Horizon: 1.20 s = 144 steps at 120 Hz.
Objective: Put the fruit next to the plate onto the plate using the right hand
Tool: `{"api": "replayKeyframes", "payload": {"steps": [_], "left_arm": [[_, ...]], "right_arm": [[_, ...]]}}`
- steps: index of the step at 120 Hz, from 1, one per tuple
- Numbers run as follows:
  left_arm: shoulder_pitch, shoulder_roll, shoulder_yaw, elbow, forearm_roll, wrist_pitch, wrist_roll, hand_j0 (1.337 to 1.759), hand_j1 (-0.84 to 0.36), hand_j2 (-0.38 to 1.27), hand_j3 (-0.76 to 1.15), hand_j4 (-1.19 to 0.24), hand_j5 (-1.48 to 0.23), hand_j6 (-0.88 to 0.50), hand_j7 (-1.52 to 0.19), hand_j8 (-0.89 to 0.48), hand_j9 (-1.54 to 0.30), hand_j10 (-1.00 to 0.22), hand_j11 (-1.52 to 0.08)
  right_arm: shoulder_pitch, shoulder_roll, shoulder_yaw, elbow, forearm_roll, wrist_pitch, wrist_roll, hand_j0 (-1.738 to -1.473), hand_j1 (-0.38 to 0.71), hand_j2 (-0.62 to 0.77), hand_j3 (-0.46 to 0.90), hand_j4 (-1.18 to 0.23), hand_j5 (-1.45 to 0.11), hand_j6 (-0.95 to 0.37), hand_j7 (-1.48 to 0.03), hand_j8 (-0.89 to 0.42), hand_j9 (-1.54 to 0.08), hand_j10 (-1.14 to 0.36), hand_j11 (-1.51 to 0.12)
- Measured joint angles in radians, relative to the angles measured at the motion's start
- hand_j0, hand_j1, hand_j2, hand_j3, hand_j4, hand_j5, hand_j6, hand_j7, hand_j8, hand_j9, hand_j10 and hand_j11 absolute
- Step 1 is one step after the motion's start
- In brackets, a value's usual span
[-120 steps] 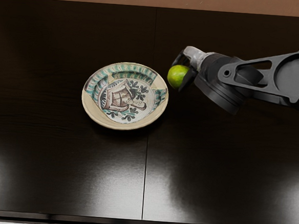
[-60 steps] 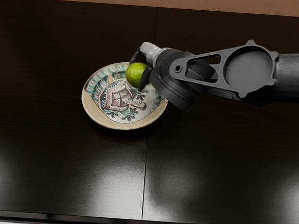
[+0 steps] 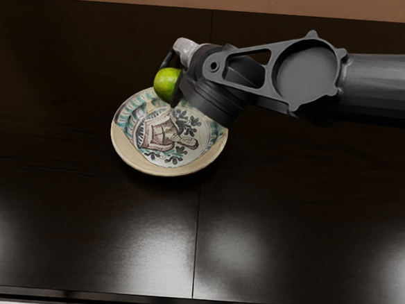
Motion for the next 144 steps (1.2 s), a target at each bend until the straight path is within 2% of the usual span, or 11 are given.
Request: {"api": "replayKeyframes", "payload": {"steps": [49, 89, 91, 102, 113, 127, 144], "left_arm": [[0.0, 0.0, 0.0, 0.0, 0.0, 0.0, 0.0, 1.658, 0.34, 0.0, 0.0, -0.01, -0.01, -0.01, -0.01, -0.01, -0.01, -0.01, -0.01], [0.0, 0.0, 0.0, 0.0, 0.0, 0.0, 0.0, 1.658, 0.34, 0.0, 0.0, -0.01, -0.01, -0.01, -0.01, -0.01, -0.01, -0.01, -0.01], [0.0, 0.0, 0.0, 0.0, 0.0, 0.0, 0.0, 1.658, 0.34, 0.0, 0.0, -0.01, -0.01, -0.01, -0.01, -0.01, -0.01, -0.01, -0.01], [0.0, 0.0, 0.0, 0.0, 0.0, 0.0, 0.0, 1.658, 0.34, 0.0, 0.0, -0.01, -0.01, -0.01, -0.01, -0.01, -0.01, -0.01, -0.01], [0.0, 0.0, 0.0, 0.0, 0.0, 0.0, 0.0, 1.658, 0.34, 0.0, 0.0, -0.01, -0.01, -0.01, -0.01, -0.01, -0.01, -0.01, -0.01], [0.0, 0.0, 0.0, 0.0, 0.0, 0.0, 0.0, 1.658, 0.34, 0.0, 0.0, -0.01, -0.01, -0.01, -0.01, -0.01, -0.01, -0.01, -0.01], [0.0, 0.0, 0.0, 0.0, 0.0, 0.0, 0.0, 1.658, 0.34, 0.0, 0.0, -0.01, -0.01, -0.01, -0.01, -0.01, -0.01, -0.01, -0.01]], "right_arm": [[-0.008, 0.001, 0.028, 0.013, 0.032, 0.067, 0.0, -1.643, 0.2, 0.09, 0.0, -0.36, -1.03, -0.29, -0.93, -0.35, -0.92, -0.61, -0.92], [-0.061, 0.001, 0.028, 0.005, 0.03, 0.065, 0.0, -1.643, 0.17, 0.05, 0.0, -0.38, -1.02, -0.31, -0.92, -0.37, -0.92, -0.62, -0.91], [-0.063, 0.001, 0.028, 0.005, 0.029, 0.062, 0.001, -1.643, 0.16, 0.04, 0.0, -0.39, -0.99, -0.31, -0.9, -0.38, -0.89, -0.62, -0.88], [-0.07, 0.001, 0.03, 0.004, 0.028, 0.035, 0.004, -1.649, -0.02, 0.02, 0.0, -0.25, -0.64, -0.21, -0.58, -0.25, -0.57, -0.4, -0.57], [-0.071, 0.001, 0.032, 0.006, 0.028, 0.023, 0.005, -1.652, -0.14, 0.02, 0.0, -0.16, -0.41, -0.13, -0.37, -0.16, -0.37, -0.25, -0.36], [-0.067, 0.001, 0.032, 0.007, 0.028, 0.017, 0.005, -1.655, -0.23, 0.01, 0.0, -0.09, -0.23, -0.08, -0.21, -0.09, -0.21, -0.14, -0.21], [-0.053, 0.001, 0.032, 0.02, 0.03, 0.014, 0.006, -1.656, -0.29, 0.0, 0.0, -0.05, -0.11, -0.04, -0.1, -0.05, -0.1, -0.07, -0.1]]}}
